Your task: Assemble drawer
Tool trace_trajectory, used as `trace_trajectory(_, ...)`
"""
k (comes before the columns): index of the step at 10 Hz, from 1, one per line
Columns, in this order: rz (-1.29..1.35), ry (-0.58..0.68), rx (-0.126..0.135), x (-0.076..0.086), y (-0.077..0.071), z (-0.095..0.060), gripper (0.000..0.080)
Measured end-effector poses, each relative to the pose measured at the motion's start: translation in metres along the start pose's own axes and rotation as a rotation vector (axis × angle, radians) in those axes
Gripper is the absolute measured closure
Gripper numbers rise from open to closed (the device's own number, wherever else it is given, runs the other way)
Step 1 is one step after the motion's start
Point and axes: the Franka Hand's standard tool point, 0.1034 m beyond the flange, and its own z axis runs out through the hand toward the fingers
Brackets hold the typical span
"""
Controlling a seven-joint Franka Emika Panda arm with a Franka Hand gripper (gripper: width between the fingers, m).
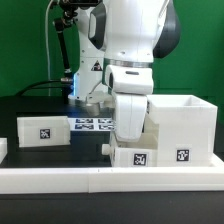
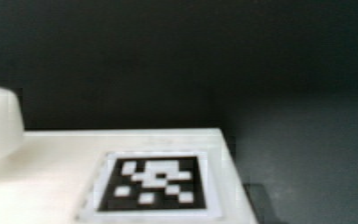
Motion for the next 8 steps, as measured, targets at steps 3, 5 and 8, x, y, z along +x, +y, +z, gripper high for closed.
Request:
trace_trajectory(3,0.004,0.000,0.001,-0.002,0.000,0.000,0.0686)
trace_trajectory(5,0.020,0.001,-0.006,-0.005,0.002,-0.004,0.0503)
trace_trajectory(8,0.032,-0.001,-0.017,-0.004,0.009,-0.019,0.0167)
